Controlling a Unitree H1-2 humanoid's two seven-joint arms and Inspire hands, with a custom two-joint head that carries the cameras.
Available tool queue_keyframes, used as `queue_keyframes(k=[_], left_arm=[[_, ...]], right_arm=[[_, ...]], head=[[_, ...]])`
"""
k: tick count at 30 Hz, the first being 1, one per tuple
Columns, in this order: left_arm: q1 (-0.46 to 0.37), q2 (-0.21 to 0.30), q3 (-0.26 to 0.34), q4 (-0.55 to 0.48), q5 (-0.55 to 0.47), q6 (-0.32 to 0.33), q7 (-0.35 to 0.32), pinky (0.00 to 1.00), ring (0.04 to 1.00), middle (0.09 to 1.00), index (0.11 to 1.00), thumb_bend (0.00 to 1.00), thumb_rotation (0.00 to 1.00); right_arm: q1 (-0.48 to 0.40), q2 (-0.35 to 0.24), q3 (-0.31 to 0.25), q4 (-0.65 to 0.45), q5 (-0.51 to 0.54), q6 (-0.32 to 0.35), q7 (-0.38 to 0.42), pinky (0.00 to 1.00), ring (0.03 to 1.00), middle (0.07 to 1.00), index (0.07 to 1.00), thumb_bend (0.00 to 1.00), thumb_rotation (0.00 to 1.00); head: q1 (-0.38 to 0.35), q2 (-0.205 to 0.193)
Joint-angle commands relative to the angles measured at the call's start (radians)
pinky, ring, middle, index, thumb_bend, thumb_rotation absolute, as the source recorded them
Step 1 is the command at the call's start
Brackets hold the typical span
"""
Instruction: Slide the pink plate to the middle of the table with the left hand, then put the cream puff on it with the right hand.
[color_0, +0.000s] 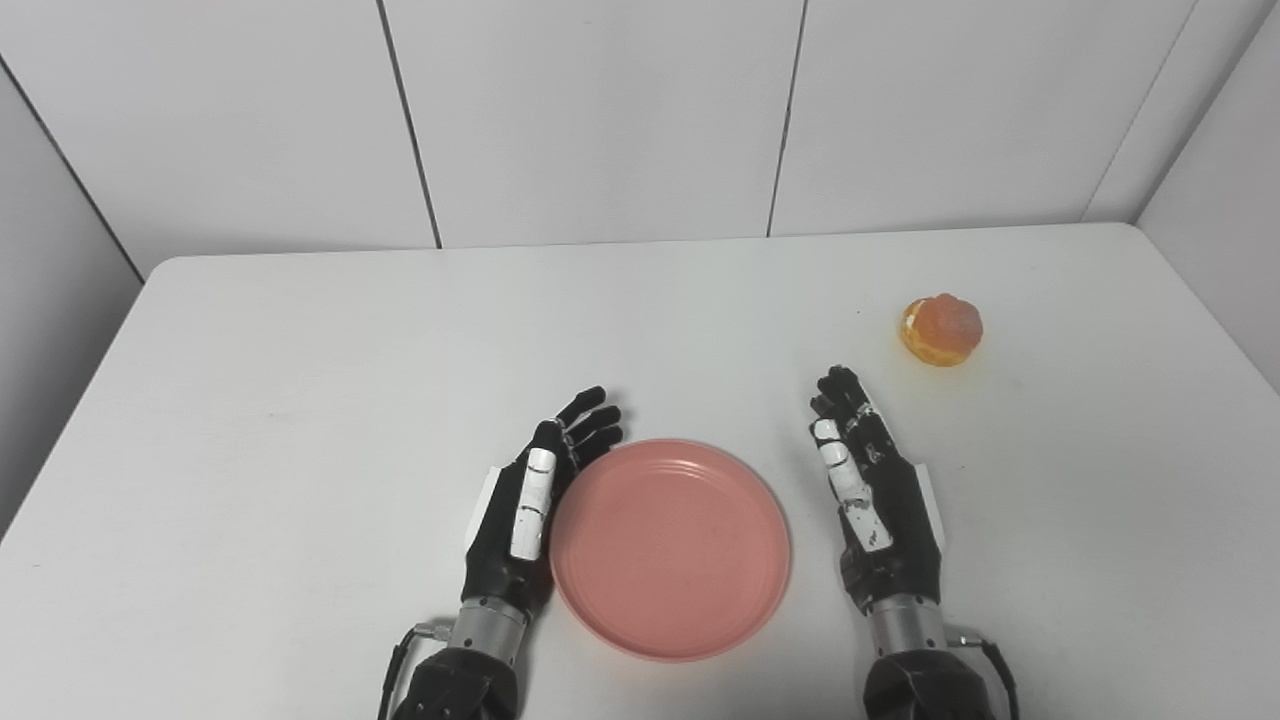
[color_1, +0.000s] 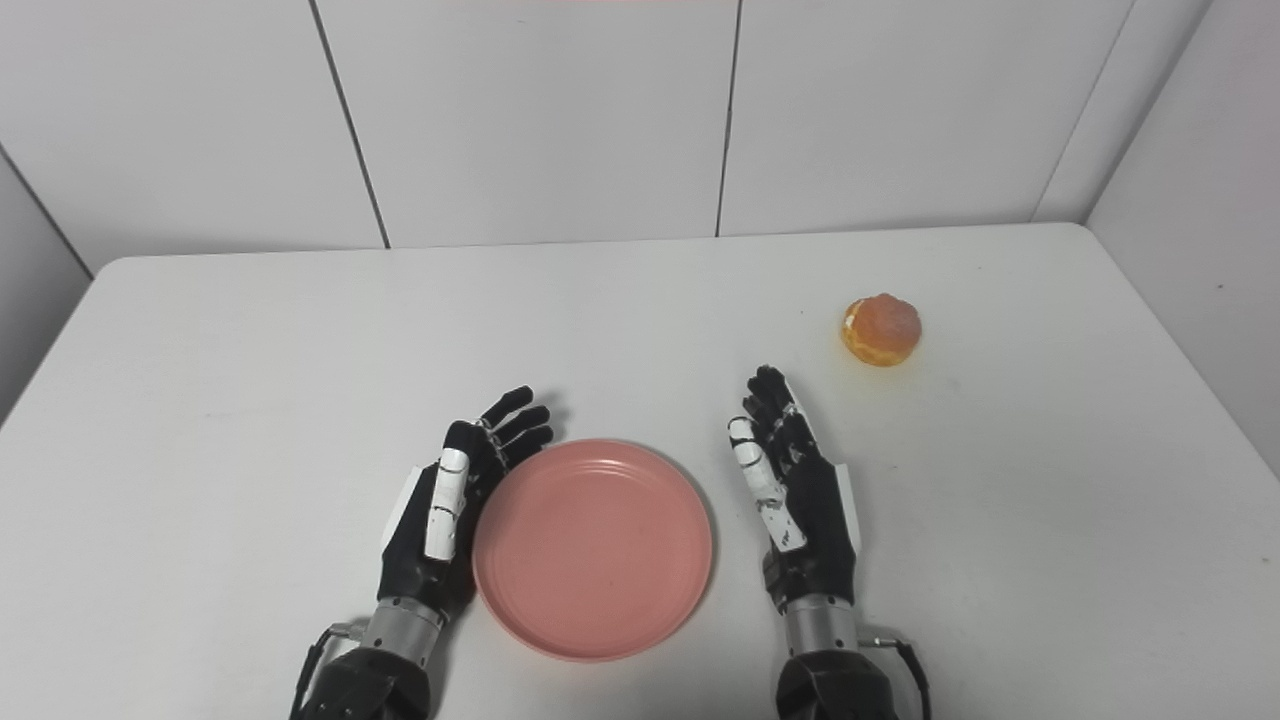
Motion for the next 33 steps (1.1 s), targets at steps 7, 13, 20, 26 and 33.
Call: queue_keyframes(k=[7,13,20,26,33], left_arm=[[-0.013,-0.014,0.016,0.042,0.016,-0.03,0.019,0.9,0.847,0.837,0.832,0.64,1.0],[-0.028,-0.019,0.025,0.072,0.03,-0.072,0.03,0.9,0.842,0.838,0.836,0.63,1.0],[-0.031,-0.024,0.027,0.081,0.056,-0.093,0.046,0.87,0.833,0.832,0.83,0.63,1.0],[-0.031,-0.022,0.029,0.072,0.053,-0.08,0.041,0.88,0.836,0.835,0.831,0.63,1.0],[-0.031,-0.021,0.033,0.08,0.054,-0.101,0.04,0.86,0.827,0.825,0.822,0.62,1.0]], right_arm=[[-0.03,-0.124,0.02,-0.022,-0.162,-0.039,0.02,1.0,1.0,1.0,1.0,0.62,0.87],[-0.079,-0.173,0.003,-0.067,-0.278,-0.04,-0.017,1.0,1.0,1.0,1.0,0.61,0.91],[-0.146,-0.246,-0.02,-0.111,-0.452,0.006,-0.047,0.97,0.997,0.994,0.994,0.57,0.68],[-0.204,-0.326,-0.033,-0.102,-0.562,0.038,-0.041,0.95,0.974,0.972,0.977,0.69,0.57],[-0.253,-0.392,-0.037,-0.076,-0.655,0.105,-0.039,0.82,0.907,0.945,0.954,0.79,0.5]], head=[[0.004,0.001],[0.008,0.007],[0.012,0.012],[0.009,0.013],[-0.013,0.009]])
